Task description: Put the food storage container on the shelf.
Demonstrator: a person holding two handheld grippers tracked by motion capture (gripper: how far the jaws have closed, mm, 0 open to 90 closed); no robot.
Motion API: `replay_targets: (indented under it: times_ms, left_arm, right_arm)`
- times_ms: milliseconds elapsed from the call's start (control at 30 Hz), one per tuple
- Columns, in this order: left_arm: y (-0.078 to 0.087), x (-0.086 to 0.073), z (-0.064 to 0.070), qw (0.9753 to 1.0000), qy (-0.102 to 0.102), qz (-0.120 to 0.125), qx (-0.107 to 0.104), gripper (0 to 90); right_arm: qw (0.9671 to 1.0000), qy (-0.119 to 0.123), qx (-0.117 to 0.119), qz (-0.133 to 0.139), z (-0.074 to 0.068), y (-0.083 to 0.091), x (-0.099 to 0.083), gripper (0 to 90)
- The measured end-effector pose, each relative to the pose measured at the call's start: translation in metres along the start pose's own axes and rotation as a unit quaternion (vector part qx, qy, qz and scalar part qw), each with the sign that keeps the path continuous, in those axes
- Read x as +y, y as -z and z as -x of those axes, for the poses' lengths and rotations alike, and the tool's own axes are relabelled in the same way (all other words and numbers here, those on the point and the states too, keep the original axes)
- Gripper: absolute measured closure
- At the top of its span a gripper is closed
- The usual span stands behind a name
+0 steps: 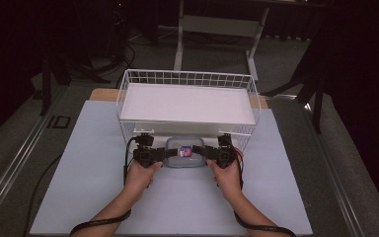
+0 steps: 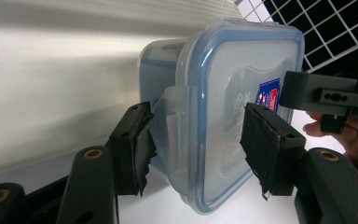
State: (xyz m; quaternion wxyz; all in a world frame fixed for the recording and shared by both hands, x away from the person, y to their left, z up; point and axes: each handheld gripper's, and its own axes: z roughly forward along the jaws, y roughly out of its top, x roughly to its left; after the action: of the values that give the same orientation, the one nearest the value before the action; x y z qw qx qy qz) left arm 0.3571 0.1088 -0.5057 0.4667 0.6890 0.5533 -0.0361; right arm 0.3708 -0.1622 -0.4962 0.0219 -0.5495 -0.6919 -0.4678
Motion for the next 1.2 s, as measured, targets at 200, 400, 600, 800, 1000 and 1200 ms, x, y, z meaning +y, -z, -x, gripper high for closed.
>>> replay_targets:
  times_ms: [200,400,600,800,1000,1200]
  left_arm:
    - [-0.007,0.002,-0.004,1.0000,0.007,0.001,0.002,44.7]
    - [-0.010,0.004,-0.008,0.9999,0.006,0.008,-0.013,44.6]
    - [-0.012,0.007,-0.009,0.9995,-0.022,0.018,-0.014,43.6]
    - [-0.017,0.006,-0.009,0.9983,-0.045,0.036,-0.013,39.0]
    - [-0.019,0.009,-0.007,0.9943,-0.085,0.062,0.019,36.5]
    - [-0.020,0.012,-0.009,0.9923,-0.103,0.065,0.022,37.4]
  right_arm:
    - [0.9999,-0.001,-0.006,0.008,0.005,-0.005,0.001,41.3]
    - [0.9998,0.005,-0.008,0.016,0.008,-0.006,0.003,41.4]
    - [0.9996,0.013,-0.006,0.024,0.010,-0.006,0.001,40.5]
    - [0.9988,0.028,-0.025,0.030,0.008,-0.006,0.002,39.5]
    - [0.9977,0.042,-0.041,0.033,0.005,-0.010,0.006,41.2]
    - [0.9967,0.051,-0.054,0.035,0.002,-0.014,0.006,38.8]
